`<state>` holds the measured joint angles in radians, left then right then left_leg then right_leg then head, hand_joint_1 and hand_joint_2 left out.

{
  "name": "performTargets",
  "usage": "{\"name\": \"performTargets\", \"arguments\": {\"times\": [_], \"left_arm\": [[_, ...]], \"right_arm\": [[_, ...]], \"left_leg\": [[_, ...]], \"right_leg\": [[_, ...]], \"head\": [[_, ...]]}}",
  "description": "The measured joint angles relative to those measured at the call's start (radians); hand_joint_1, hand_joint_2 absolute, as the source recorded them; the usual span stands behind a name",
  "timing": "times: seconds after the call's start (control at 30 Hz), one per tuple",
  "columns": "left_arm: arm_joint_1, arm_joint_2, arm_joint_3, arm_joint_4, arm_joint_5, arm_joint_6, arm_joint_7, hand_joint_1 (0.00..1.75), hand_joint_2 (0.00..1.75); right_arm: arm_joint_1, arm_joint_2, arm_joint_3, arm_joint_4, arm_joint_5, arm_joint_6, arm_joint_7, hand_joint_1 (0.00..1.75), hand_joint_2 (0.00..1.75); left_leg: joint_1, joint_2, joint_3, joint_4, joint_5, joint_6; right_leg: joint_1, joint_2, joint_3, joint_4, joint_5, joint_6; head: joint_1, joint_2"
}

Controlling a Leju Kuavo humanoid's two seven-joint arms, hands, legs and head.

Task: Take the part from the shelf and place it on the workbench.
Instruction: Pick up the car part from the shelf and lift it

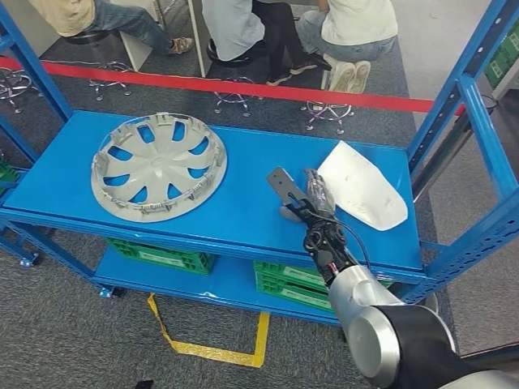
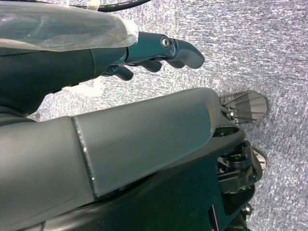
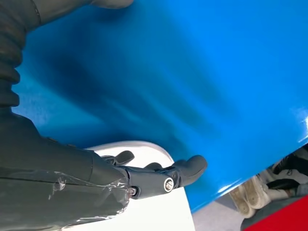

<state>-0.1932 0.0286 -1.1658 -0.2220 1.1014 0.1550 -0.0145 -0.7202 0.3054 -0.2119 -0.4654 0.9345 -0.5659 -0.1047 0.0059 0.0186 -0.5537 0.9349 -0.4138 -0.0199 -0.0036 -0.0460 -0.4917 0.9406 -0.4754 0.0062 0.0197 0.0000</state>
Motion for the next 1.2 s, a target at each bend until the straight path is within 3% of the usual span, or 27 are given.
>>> {"name": "performTargets", "arguments": {"times": [0.13,0.27,0.63,0.77,1.0,1.2], "left_arm": [[0.000,0.000,0.000,0.000,0.000,-0.002,0.000,0.00,0.00],[0.000,0.000,0.000,0.000,0.000,-0.005,-0.002,0.00,0.00],[0.000,0.000,0.000,0.000,0.000,-0.005,-0.003,0.00,0.00],[0.000,0.000,0.000,0.000,0.000,-0.005,-0.003,0.00,0.00],[0.000,0.000,0.000,0.000,-0.002,-0.005,-0.003,0.00,0.00],[0.001,0.000,0.000,0.000,-0.003,-0.005,-0.003,0.00,0.00]], "right_arm": [[0.009,-0.029,0.139,-0.045,-0.059,0.011,0.052,0.00,1.75],[0.015,-0.054,0.254,-0.079,-0.083,0.014,0.077,0.00,0.00],[0.030,-0.111,0.465,-0.151,-0.134,0.021,0.117,0.00,0.00],[0.034,-0.121,0.502,-0.162,-0.136,0.021,0.118,0.00,1.75],[0.035,-0.141,0.567,-0.176,-0.157,0.012,0.139,0.00,1.75],[0.027,-0.178,0.645,-0.224,-0.151,0.032,0.224,0.00,1.75]], "left_leg": [[0.000,0.000,0.000,0.000,0.000,0.000],[0.000,0.001,0.000,0.000,0.000,0.000],[0.000,0.000,0.000,0.000,0.000,0.000],[0.000,0.000,0.000,0.000,0.000,0.000],[0.000,0.000,0.000,0.000,0.000,0.000],[0.000,0.000,0.000,0.000,0.000,0.000]], "right_leg": [[0.000,0.000,0.000,0.000,0.000,0.000],[0.000,0.000,0.000,0.000,0.000,0.000],[0.000,0.000,0.000,0.000,0.000,0.000],[0.000,0.000,0.000,0.000,0.000,0.000],[0.000,0.000,0.000,0.000,0.000,0.000],[0.000,0.000,0.000,0.000,0.000,0.000]], "head": [[0.000,0.000],[0.000,0.000],[0.000,0.000],[0.000,0.000],[0.000,0.000],[0.000,0.000]]}}
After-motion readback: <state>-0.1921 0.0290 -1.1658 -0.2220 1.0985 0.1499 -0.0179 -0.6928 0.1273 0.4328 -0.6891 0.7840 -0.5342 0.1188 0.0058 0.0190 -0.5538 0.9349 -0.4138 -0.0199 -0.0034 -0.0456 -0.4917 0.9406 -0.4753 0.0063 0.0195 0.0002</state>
